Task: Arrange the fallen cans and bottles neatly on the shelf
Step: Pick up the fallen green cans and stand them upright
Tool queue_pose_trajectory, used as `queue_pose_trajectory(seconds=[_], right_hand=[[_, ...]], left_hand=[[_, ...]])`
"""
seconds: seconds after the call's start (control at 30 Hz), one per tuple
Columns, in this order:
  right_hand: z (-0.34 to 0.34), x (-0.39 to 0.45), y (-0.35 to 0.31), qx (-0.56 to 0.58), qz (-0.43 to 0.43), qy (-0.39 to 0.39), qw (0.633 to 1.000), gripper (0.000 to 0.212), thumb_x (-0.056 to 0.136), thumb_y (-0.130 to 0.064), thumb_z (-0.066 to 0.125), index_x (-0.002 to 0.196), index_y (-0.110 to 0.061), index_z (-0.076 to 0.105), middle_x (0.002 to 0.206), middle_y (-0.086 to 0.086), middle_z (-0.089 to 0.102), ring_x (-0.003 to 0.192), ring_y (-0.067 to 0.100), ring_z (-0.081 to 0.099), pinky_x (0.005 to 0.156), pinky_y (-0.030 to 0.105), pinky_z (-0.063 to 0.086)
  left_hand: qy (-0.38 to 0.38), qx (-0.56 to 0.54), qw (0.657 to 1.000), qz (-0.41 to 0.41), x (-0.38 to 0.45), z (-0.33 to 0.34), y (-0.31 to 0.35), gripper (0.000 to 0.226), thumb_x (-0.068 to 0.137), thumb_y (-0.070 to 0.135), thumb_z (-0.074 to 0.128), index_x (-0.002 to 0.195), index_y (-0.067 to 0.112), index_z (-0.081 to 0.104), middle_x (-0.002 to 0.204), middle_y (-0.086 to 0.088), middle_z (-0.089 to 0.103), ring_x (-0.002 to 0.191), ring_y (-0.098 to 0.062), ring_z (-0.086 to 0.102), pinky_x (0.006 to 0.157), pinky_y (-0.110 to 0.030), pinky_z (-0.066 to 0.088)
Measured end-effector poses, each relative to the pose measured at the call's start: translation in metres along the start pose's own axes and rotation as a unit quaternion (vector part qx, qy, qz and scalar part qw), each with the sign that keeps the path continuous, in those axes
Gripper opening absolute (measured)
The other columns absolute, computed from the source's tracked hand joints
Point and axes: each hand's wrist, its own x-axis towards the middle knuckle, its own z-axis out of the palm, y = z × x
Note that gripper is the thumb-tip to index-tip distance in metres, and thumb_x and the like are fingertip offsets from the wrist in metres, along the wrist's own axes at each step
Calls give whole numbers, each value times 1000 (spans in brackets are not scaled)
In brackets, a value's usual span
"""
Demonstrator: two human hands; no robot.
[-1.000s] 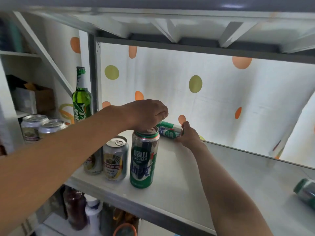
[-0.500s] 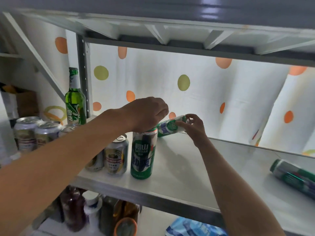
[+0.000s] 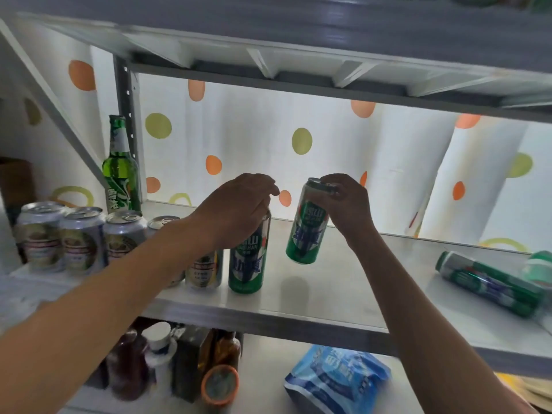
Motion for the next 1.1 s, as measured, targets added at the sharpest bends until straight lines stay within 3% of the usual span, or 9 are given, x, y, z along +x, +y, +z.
queue_pose_trajectory(seconds=[0.13,0.3,0.47,0.57,0.73,0.97,1.1], right_hand=[[3,-24,-9,-5,-26,-3,1000,28,75,-18,83,98,-15,69,95,-10,72,80,1,68,61,14,52],[15,-46,-11,-46,-48,-39,997,23,77,-13,78,97,-23,71,98,-16,73,87,2,68,72,18,56],[22,-59,-6,-56,-46,-50,996,25,76,-17,79,98,-24,69,100,-12,72,92,10,68,80,28,58],[26,-63,-6,-59,-45,-51,996,26,77,-19,80,99,-24,69,98,-10,72,92,11,68,80,28,57],[30,-67,-7,-63,-55,-57,995,28,77,-18,79,102,-24,68,105,-12,71,94,9,68,83,29,56],[31,-78,-5,-83,-43,-55,994,66,78,-32,78,137,-37,47,115,-28,61,103,6,65,97,40,52],[27,-85,-11,-90,-33,-66,993,71,82,-38,76,144,-34,42,120,-41,47,116,-5,53,108,37,44]], left_hand=[[18,1,1000,15,-10,3,-1,32,101,16,38,127,17,56,143,3,47,134,-15,36,110,-29,29],[10,6,1000,20,-20,9,-1,33,100,16,39,130,17,55,143,1,46,135,-15,34,112,-35,29],[10,-11,1000,11,-30,9,-3,36,101,20,39,135,19,49,146,2,43,137,-14,32,114,-31,25],[4,0,1000,16,-35,10,-4,38,101,20,38,138,18,46,149,2,40,139,-15,30,115,-32,25],[-3,-11,1000,19,-41,14,-4,42,102,19,36,144,18,39,150,1,37,139,-13,26,113,-23,17],[22,-14,1000,-8,-45,23,2,44,103,23,32,147,25,33,157,7,26,147,-9,6,121,-36,3],[41,8,999,5,-46,23,12,47,102,20,32,148,25,28,159,8,19,147,-6,-2,121,-39,-1]])
